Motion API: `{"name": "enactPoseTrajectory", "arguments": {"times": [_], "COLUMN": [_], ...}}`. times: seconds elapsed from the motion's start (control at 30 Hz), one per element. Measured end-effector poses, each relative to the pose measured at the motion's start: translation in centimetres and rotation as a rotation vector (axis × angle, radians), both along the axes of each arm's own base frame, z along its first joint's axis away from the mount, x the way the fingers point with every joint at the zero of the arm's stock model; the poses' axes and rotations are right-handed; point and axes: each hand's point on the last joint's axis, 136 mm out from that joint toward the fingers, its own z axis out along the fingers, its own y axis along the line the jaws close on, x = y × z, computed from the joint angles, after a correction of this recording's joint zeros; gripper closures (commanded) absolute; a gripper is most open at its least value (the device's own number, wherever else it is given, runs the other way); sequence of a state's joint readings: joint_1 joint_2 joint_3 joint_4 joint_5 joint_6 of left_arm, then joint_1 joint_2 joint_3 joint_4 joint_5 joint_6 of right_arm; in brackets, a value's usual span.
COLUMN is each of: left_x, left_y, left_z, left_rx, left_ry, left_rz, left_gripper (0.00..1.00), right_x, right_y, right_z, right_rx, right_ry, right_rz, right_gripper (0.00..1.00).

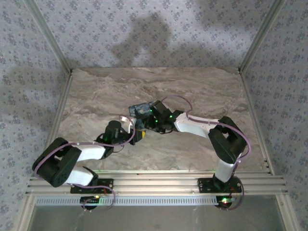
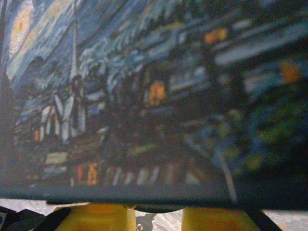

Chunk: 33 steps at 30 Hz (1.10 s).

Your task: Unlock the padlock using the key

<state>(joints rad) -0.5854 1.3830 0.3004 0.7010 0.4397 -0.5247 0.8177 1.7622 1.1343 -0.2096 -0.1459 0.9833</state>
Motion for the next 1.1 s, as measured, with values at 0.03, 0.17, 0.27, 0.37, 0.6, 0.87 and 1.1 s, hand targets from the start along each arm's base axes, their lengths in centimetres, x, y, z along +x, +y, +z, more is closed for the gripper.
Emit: {"name": "enactPoseTrajectory", "arguments": {"times": [0.03,0.17,0.27,0.37,0.6,0.87,1.1], "left_x": [0.1,0.4,0.5,0.4,0.6,0.6,0.0], "left_y": [0.0,0.2,0.3,0.4,0.2,0.2,0.7], "left_z": [0.0,0.1,0.1,0.1,0.6,0.7,0.4], "left_rx": [0.000,0.004,0.005,0.002,-0.011,0.000,0.008], "left_ry": [-0.004,-0.013,-0.021,-0.030,-0.059,-0.083,-0.090], "left_rz": [0.004,0.020,0.031,0.033,0.025,0.014,0.014], "left_gripper": [1.00,1.00,1.00,1.00,1.00,1.00,1.00], "right_x": [0.0,0.1,0.1,0.0,-0.1,-0.2,0.1], "right_y": [0.1,0.1,0.0,0.1,0.4,0.5,0.1], "right_z": [0.1,0.4,0.5,0.7,1.1,2.5,3.4], "right_rx": [0.008,0.030,0.043,0.054,0.089,0.131,0.159], "right_ry": [0.002,0.019,0.034,0.046,0.079,0.087,0.100], "right_rz": [-0.003,-0.013,-0.017,-0.011,-0.007,-0.008,-0.022], "right_gripper": [1.00,1.00,1.00,1.00,1.00,1.00,1.00]}}
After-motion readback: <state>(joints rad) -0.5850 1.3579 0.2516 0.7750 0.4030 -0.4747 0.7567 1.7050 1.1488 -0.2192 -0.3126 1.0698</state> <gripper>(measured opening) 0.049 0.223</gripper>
